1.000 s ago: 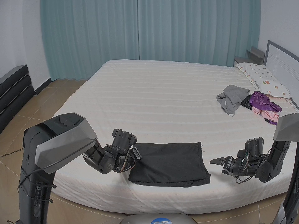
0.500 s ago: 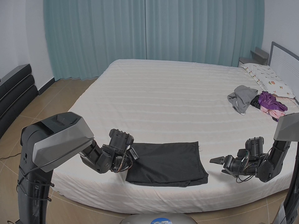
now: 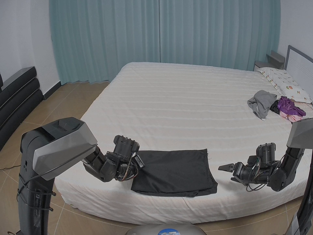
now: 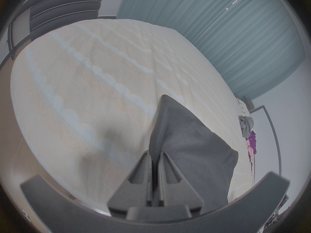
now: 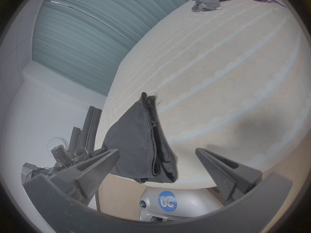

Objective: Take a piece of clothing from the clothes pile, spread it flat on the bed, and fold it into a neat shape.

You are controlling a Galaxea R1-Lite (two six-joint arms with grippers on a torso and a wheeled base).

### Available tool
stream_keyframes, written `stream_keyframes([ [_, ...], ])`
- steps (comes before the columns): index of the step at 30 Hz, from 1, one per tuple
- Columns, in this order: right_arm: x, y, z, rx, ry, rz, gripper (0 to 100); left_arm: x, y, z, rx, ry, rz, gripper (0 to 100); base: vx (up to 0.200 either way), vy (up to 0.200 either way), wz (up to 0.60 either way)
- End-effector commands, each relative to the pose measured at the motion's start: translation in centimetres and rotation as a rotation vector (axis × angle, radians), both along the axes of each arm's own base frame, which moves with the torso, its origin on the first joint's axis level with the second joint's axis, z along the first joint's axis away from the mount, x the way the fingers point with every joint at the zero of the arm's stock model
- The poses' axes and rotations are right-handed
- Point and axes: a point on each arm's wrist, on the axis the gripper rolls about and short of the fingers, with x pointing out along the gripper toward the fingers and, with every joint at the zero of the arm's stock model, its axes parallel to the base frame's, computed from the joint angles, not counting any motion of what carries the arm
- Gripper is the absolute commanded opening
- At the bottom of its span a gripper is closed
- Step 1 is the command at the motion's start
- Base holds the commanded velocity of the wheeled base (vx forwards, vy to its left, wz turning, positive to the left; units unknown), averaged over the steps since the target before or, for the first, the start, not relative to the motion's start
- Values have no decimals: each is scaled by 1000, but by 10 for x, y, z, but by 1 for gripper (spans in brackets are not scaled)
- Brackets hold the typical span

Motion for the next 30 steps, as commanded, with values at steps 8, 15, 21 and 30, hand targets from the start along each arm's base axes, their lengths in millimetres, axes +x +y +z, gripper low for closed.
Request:
stream_keyframes([
  [8, 0, 1, 0, 0, 0, 6, 100, -1, 0, 1, -3, -1, 2, 100, 0, 0, 0],
  [15, -2, 1, -1, -1, 6, 6, 100, -1, 0, 2, -6, -2, 2, 100, 0, 0, 0],
  [21, -3, 1, -2, -1, 11, 6, 100, 0, 1, 5, -30, -2, 28, 100, 0, 0, 0],
  [30, -3, 1, -1, -2, 9, 7, 100, -5, 19, 25, -50, -21, 73, 100, 0, 0, 0],
])
